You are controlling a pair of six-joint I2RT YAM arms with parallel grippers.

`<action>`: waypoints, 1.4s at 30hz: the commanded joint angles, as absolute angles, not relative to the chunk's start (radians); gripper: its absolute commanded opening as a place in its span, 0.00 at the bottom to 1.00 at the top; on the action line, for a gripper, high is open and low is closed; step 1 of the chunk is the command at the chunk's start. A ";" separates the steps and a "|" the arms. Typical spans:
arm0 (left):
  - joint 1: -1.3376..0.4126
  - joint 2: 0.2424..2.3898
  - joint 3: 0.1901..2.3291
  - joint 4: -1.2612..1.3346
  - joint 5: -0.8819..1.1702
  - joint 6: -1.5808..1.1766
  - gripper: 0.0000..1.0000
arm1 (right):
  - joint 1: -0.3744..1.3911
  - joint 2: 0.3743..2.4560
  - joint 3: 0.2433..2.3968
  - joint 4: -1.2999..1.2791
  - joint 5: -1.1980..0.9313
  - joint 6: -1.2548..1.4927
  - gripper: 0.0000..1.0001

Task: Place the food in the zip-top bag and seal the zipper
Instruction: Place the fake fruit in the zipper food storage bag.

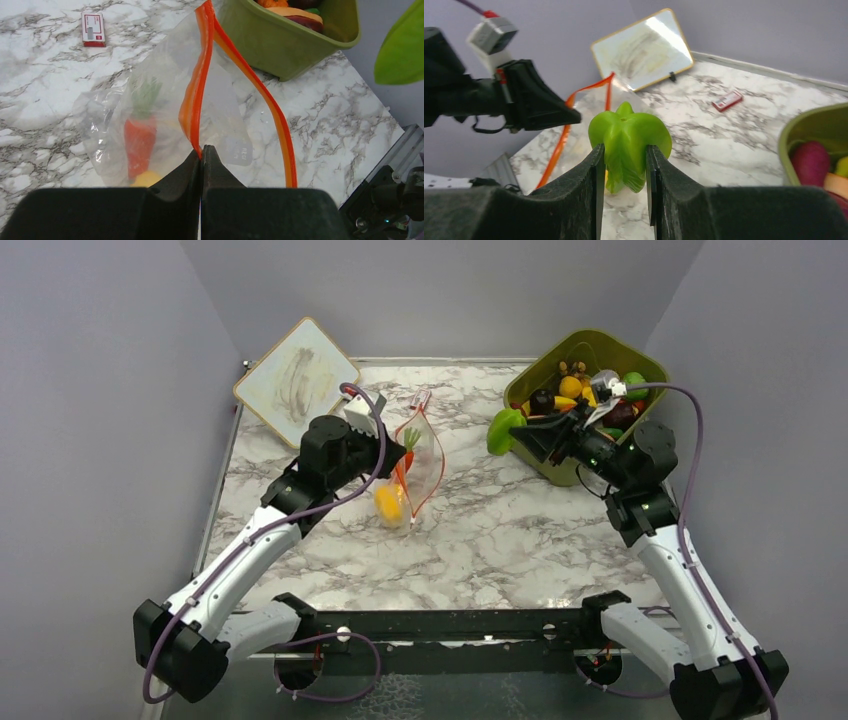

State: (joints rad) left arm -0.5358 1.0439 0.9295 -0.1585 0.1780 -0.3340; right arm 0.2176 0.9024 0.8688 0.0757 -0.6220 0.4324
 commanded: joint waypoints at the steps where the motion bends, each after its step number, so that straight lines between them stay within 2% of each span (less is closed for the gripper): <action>1: -0.532 1.072 0.986 -0.137 0.236 -0.351 0.00 | 0.290 0.891 0.848 0.214 -0.646 0.530 0.17; 13: -0.532 1.104 0.942 -0.096 0.346 -0.327 0.00 | 0.576 0.987 0.822 0.334 -0.525 0.630 0.17; 17: -0.533 1.099 0.943 -0.087 0.419 -0.299 0.00 | 0.674 1.060 0.855 0.303 -0.436 0.586 0.17; 25: -0.532 1.067 0.932 -0.090 0.464 -0.275 0.00 | 0.707 1.123 0.876 0.196 -0.282 0.518 0.18; 37: -0.531 1.051 0.912 -0.071 0.463 -0.275 0.00 | 0.727 1.184 0.875 0.129 -0.175 0.534 0.19; 42: -0.531 1.030 0.903 -0.075 0.451 -0.270 0.00 | 0.732 1.231 0.922 0.084 -0.162 0.519 0.31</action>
State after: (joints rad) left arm -0.5274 1.0718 0.9146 -0.1196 0.4309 -0.2775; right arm 0.7212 1.1984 0.8558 0.1310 -0.2199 0.5365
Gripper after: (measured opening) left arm 0.015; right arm 0.309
